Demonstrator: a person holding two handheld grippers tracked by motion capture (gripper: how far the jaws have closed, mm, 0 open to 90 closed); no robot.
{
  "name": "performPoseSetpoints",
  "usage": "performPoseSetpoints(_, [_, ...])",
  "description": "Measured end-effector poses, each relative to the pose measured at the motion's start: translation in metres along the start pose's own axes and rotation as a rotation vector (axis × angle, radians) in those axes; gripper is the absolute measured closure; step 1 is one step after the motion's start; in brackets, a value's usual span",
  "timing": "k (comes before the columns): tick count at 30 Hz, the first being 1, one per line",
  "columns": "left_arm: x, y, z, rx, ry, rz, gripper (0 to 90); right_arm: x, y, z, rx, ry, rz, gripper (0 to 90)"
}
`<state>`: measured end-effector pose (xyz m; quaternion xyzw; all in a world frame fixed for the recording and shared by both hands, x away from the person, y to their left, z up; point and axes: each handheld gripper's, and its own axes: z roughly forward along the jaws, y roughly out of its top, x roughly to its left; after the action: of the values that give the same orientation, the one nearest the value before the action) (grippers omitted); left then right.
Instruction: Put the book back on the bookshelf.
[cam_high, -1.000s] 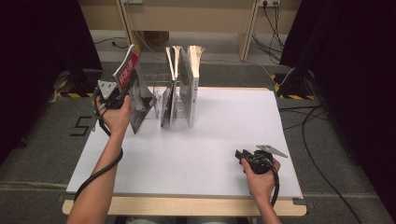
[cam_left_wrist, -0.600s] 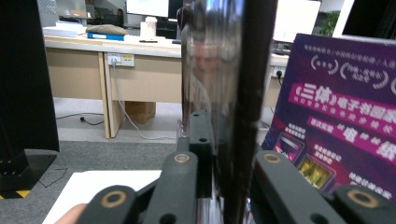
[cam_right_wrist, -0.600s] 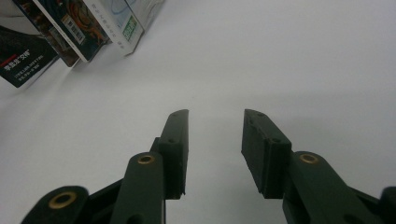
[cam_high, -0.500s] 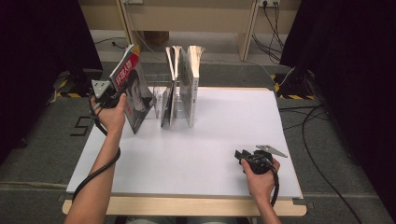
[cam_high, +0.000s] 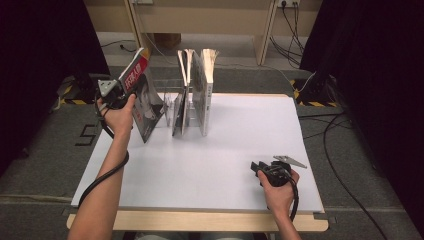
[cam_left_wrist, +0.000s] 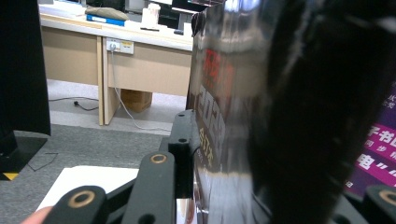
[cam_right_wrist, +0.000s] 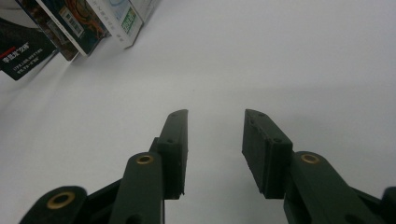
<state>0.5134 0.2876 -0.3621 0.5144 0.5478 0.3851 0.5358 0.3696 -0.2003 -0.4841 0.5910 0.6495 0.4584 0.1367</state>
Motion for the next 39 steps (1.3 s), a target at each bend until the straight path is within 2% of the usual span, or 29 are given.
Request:
performPoseSetpoints(2, [-0.001,0.001,0.001,0.009,-0.001,0.003,67.8,0.0,0.0,0.0,0.0,0.0,0.0,61.7])
performPoseSetpoints(5, [-0.003,0.002,0.0,0.026,0.005,0.029,82.2,0.0,0.001,-0.001,-0.002,-0.003,-0.002,61.7])
performPoseSetpoints(7, [-0.005,0.002,0.0,0.036,0.008,0.036,85.7,0.0,0.001,-0.001,-0.001,0.001,0.011,61.7])
performPoseSetpoints(9, [-0.006,0.004,0.0,0.044,0.01,0.033,86.1,0.0,0.001,-0.001,-0.002,0.0,0.006,61.8])
performPoseSetpoints(14, [-0.007,0.004,-0.003,0.013,0.009,0.018,86.3,-0.001,0.001,-0.002,-0.007,-0.003,-0.001,61.8])
performPoseSetpoints(20, [-0.011,0.011,-0.004,-0.04,0.024,0.054,86.5,0.0,0.001,0.0,-0.005,0.001,0.007,61.9])
performPoseSetpoints(25, [-0.016,0.014,-0.003,-0.079,0.029,0.052,86.5,0.0,0.001,-0.001,-0.006,0.0,0.005,62.0])
performPoseSetpoints(26, [-0.017,0.014,-0.002,-0.088,0.03,0.041,86.5,0.0,0.001,-0.001,-0.007,0.001,0.005,62.0])
performPoseSetpoints(32, [-0.02,0.008,0.002,-0.11,0.045,0.05,86.5,-0.002,0.001,-0.002,-0.013,-0.001,0.002,62.0])
performPoseSetpoints(34, [-0.021,0.001,0.004,-0.114,0.053,0.074,86.4,-0.002,0.001,-0.002,-0.013,0.001,0.006,62.0])
performPoseSetpoints(39, [-0.021,-0.006,0.001,-0.127,0.054,0.088,86.3,-0.002,0.001,-0.002,-0.015,0.002,0.002,62.1])
